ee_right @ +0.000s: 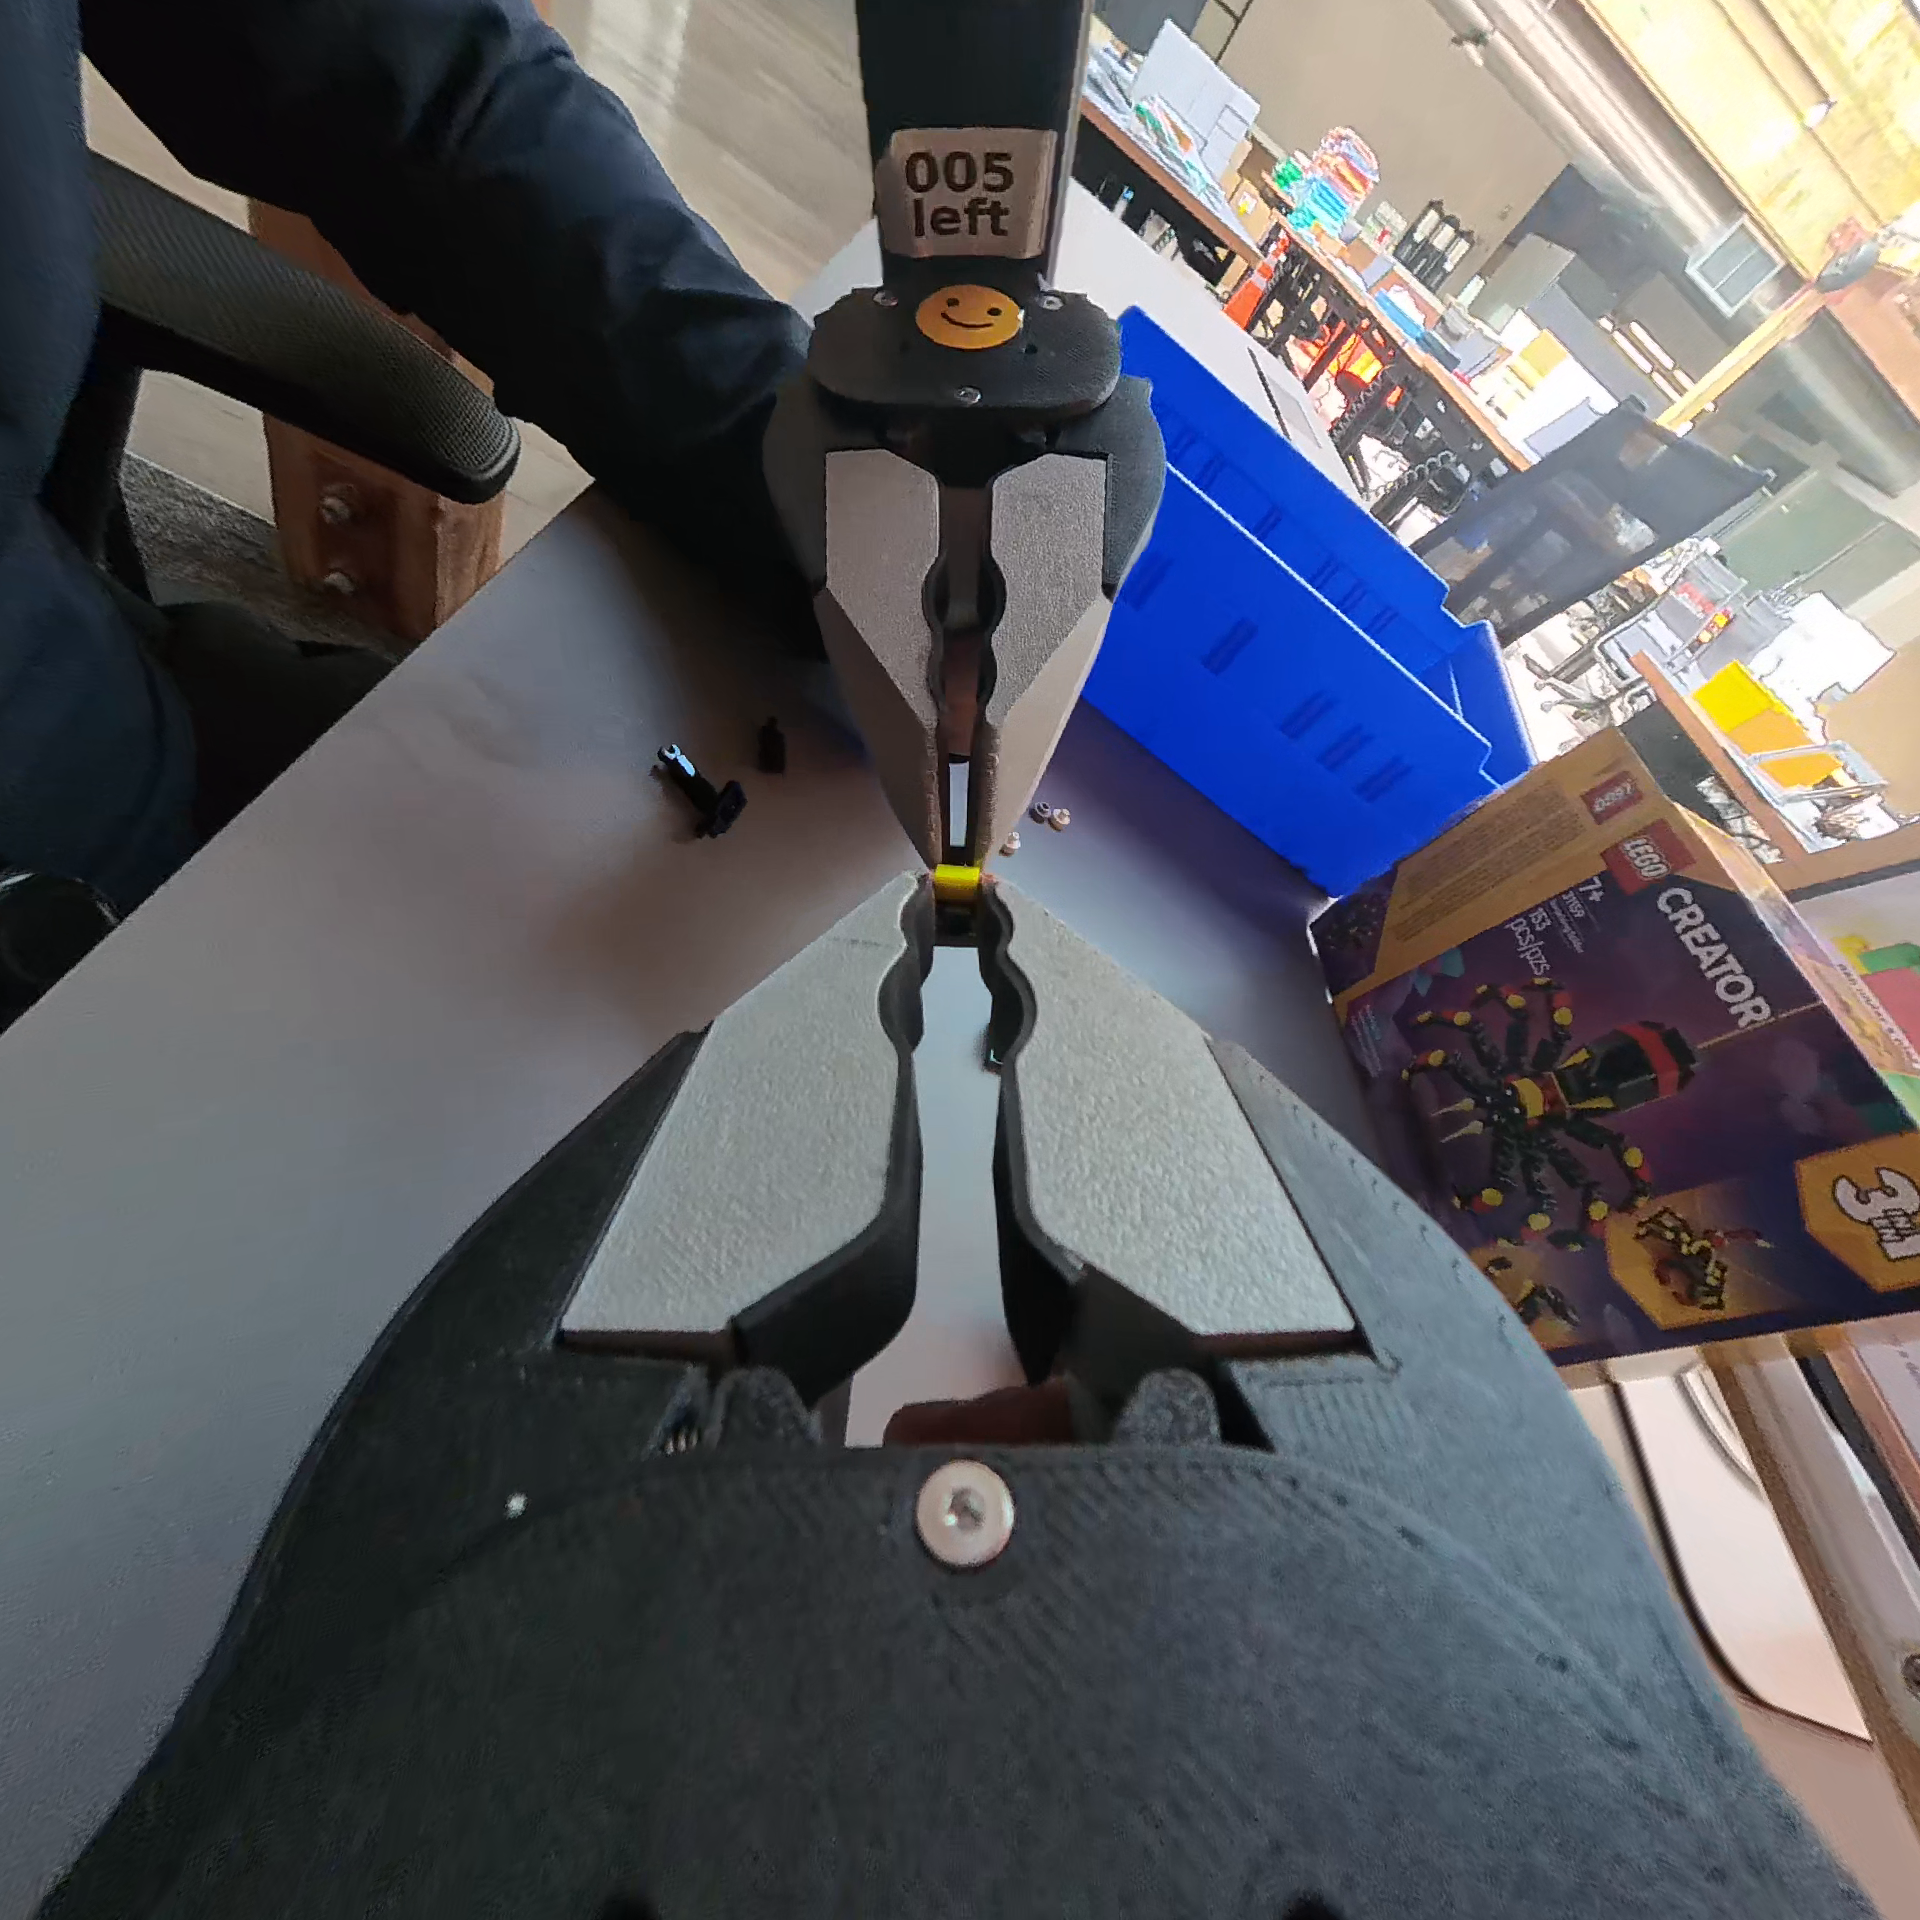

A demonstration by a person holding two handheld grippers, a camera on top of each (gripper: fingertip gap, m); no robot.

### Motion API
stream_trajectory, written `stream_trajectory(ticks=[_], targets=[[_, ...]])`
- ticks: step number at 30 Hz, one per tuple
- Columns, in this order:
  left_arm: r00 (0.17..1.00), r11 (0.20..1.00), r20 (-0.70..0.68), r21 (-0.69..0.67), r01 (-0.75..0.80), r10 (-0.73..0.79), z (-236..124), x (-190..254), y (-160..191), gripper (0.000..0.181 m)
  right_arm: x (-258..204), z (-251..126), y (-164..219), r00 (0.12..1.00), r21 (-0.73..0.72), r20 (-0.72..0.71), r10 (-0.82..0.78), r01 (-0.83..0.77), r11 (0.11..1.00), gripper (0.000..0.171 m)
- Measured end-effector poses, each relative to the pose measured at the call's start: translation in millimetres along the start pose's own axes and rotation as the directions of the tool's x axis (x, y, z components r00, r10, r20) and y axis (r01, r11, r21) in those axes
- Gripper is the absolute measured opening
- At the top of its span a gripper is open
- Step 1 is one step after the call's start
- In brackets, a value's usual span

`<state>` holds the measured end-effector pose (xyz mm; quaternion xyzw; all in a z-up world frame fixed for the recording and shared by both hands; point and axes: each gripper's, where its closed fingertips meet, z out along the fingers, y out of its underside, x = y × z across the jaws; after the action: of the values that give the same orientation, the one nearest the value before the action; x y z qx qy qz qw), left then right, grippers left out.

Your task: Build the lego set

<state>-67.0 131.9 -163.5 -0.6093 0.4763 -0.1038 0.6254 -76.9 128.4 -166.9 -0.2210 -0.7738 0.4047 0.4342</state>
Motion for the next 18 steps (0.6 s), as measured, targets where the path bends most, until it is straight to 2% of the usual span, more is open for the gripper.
stream_trajectory(ticks=[8,10,11,14,18], targets=[[1.0,1.0,-0.003,-0.021,0.005,-0.005,1,-1,5,0.001,0,1,5,0.999,-0.022,0.014,0.042,-0.041,0.999,0.005],[0.999,0.999,0.029,-0.047,0.023,-0.021,0,-9,10,0.001,2,1,9,0.999,-0.044,0.006,0.047,-0.047,0.998,0.015],[0.997,0.996,0.063,-0.073,0.054,-0.05,-2,-19,17,0.0,8,0,14,0.999,-0.068,-0.024,0.044,-0.046,0.997,0.023],[0.962,0.948,0.122,-0.182,0.263,-0.243,-12,-43,48,0.0,47,-14,28,0.974,-0.121,-0.227,0.022,-0.051,0.991,0.012],[0.911,0.872,0.161,-0.267,0.411,-0.38,-17,-49,74,0.0,88,-41,41,0.906,-0.064,-0.403,0.133,-0.173,0.983,0.012]])
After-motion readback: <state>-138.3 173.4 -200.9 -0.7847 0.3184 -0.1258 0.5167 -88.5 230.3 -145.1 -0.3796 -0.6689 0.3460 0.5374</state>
